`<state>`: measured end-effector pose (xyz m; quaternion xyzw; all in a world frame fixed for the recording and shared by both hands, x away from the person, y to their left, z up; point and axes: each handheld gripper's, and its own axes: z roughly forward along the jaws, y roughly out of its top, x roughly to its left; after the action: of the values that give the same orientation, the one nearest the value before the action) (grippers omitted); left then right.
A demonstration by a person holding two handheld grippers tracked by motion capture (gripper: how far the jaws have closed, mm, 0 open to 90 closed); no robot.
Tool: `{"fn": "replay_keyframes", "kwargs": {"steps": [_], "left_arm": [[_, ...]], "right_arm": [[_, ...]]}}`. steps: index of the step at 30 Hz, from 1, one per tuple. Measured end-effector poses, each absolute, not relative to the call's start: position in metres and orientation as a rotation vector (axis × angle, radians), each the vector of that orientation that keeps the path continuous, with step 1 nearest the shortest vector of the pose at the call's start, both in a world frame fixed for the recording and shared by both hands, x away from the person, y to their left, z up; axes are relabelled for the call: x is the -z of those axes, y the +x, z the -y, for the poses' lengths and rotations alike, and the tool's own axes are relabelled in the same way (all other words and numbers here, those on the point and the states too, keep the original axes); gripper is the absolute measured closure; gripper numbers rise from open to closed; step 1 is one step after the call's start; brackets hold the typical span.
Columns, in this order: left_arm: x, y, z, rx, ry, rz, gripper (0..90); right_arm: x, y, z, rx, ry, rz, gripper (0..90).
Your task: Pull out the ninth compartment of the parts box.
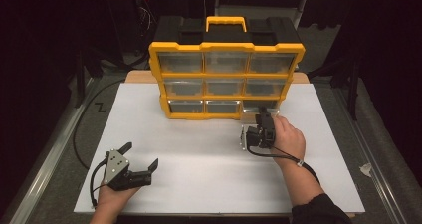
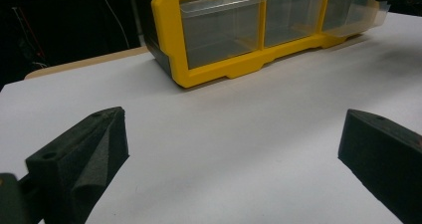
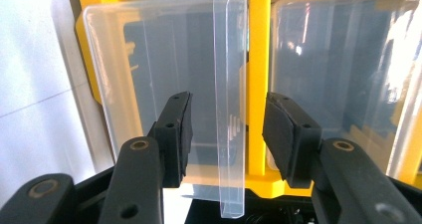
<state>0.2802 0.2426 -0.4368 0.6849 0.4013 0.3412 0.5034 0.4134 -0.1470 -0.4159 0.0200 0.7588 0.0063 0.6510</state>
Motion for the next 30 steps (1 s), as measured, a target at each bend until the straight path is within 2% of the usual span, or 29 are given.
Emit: {"fn": "replay_keyframes", "kwargs": {"steps": [8,30], "left_arm": [[0.437,0.280,-0.243,-0.824,1.656,-0.968,0.2],[0.438,0.280,-0.243,-0.833,1.677,-0.963,0.2]], "right_arm": [[0.414,0.415,0.150,-0.003,0.060,-1.731,76.8],[0.415,0.384,0.155,0.016,0.013,-1.712,78.6]]}}
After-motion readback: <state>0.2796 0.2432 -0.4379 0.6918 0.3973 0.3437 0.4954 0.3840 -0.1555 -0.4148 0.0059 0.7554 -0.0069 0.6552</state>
